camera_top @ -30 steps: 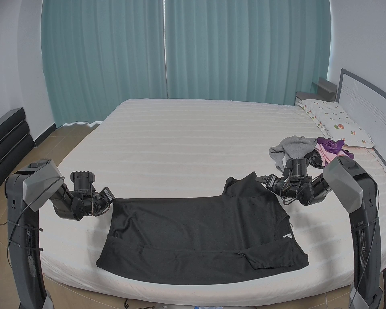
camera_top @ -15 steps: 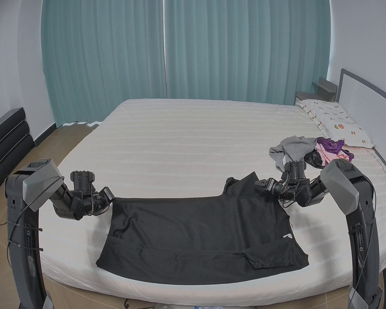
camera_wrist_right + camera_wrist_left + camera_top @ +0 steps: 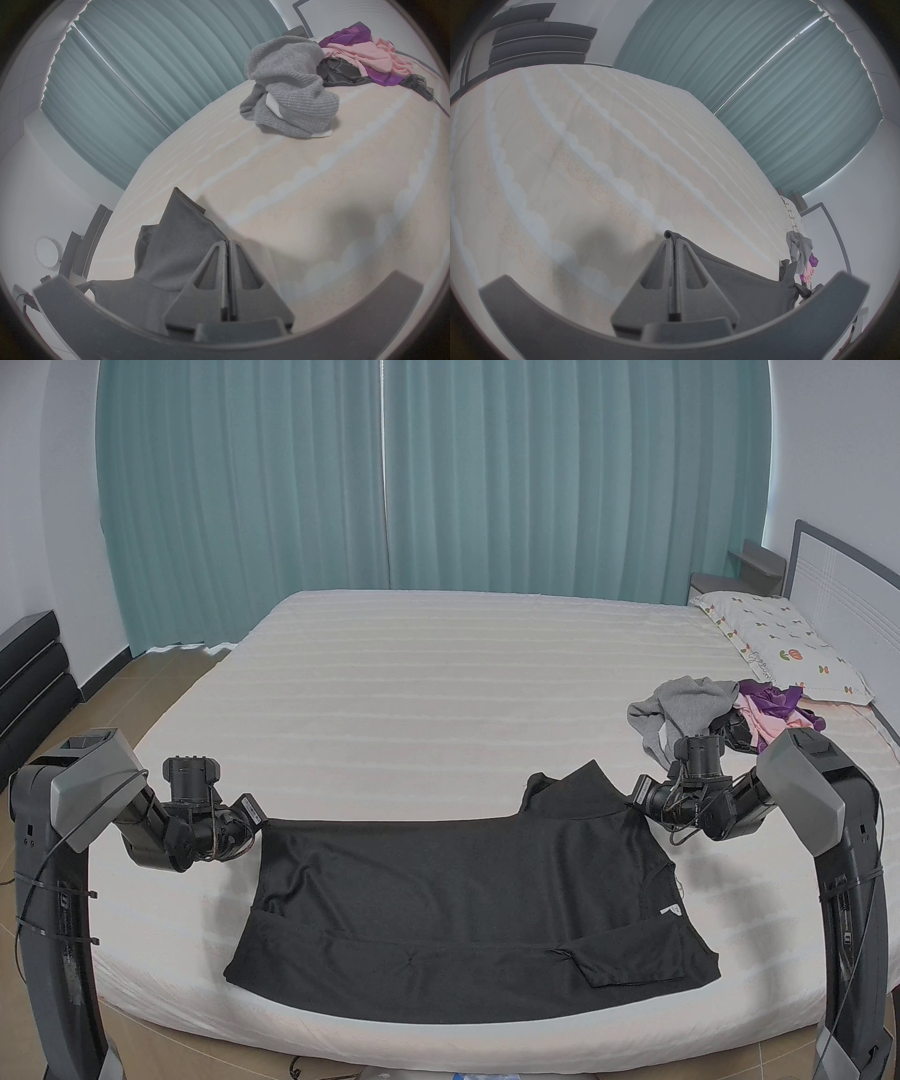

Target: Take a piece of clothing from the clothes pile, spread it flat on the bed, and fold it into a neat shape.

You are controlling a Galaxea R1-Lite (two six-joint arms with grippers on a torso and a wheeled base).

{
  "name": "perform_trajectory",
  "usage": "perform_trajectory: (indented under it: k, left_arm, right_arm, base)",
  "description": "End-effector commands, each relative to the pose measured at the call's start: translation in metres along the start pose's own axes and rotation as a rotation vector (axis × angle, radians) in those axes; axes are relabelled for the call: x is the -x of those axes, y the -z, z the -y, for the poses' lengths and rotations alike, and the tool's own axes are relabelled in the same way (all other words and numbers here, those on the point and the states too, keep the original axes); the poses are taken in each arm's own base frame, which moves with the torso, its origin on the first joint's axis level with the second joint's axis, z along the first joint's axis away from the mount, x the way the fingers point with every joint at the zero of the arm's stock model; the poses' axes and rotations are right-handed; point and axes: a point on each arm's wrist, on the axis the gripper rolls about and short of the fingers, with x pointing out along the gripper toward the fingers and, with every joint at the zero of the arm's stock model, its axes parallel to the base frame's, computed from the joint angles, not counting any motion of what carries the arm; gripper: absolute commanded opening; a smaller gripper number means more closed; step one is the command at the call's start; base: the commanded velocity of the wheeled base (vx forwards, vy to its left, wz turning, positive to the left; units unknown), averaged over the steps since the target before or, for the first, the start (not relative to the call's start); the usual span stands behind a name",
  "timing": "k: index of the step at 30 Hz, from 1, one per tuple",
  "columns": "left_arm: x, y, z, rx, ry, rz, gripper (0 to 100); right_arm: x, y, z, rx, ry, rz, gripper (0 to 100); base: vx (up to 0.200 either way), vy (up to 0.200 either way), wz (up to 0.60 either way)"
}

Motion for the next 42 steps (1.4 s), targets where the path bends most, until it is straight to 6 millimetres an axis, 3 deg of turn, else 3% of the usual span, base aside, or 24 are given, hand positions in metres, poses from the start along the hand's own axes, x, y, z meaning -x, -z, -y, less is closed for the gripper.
perform_trajectory:
  k: [1, 12, 25, 42]
  left_arm:
    - [0.006, -0.004, 0.005, -0.003, 0.01, 0.013, 0]
    - [0.021, -0.014, 0.014, 0.031, 0.024, 0.048, 0]
    - [0.022, -0.012, 0.013, 0.03, 0.025, 0.056, 0]
    - [0.028, -0.017, 0.017, 0.027, 0.04, 0.076, 0]
  right_arm:
    - [0.014, -0.009, -0.005, -0.006, -0.01, 0.017, 0]
    - [0.049, -0.023, -0.017, -0.063, -0.057, 0.065, 0]
    - [0.052, -0.012, -0.011, -0.081, -0.078, 0.109, 0]
    - [0.061, -0.017, -0.012, -0.124, -0.117, 0.174, 0]
  base:
    - [0.0, 0.0, 0.0]
    - [0.0, 0.0, 0.0]
    - [0.0, 0.0, 0.0]
    - [0.0, 0.0, 0.0]
